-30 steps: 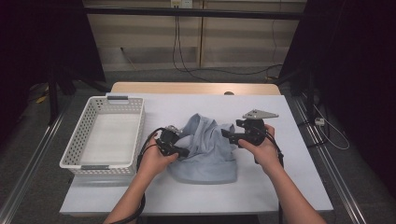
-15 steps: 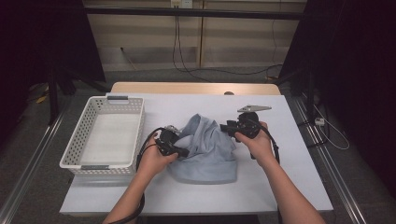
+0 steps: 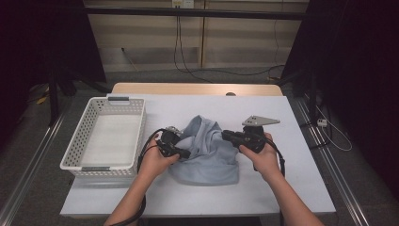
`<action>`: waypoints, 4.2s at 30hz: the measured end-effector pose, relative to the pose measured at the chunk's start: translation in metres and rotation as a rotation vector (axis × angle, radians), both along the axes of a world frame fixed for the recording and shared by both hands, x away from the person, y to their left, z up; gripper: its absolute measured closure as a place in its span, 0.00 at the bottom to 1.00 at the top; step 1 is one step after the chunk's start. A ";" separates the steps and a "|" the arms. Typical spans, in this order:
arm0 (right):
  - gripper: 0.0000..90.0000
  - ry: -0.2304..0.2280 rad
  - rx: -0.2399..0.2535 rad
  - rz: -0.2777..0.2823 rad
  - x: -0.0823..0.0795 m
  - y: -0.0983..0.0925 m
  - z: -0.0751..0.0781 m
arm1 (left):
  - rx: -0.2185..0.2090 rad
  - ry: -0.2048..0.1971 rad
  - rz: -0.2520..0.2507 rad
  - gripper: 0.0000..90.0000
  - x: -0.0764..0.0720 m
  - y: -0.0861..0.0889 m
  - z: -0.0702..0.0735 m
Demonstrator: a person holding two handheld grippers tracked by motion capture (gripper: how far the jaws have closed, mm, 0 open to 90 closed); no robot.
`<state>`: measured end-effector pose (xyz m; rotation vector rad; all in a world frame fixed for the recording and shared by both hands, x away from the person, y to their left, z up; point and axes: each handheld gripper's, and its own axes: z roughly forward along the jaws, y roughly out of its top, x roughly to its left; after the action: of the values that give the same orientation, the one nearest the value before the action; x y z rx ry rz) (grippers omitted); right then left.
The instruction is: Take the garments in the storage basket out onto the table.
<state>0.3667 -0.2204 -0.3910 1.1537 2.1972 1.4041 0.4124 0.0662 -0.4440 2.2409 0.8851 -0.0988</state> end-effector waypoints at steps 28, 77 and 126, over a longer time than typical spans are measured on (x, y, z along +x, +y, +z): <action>0.94 0.078 -0.097 0.127 -0.036 0.032 -0.064 | -0.063 0.002 0.018 0.74 0.002 0.007 0.016; 0.93 0.076 -0.093 0.131 -0.035 0.040 -0.065 | -0.101 -0.141 0.002 0.20 0.009 -0.011 0.078; 0.93 0.066 -0.102 0.128 -0.040 0.031 -0.061 | -0.173 -0.077 0.051 0.98 0.011 -0.012 0.070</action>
<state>0.3266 -0.1896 -0.4517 1.0559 2.3967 1.3018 0.4237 0.0537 -0.3737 2.0471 0.8582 -0.0626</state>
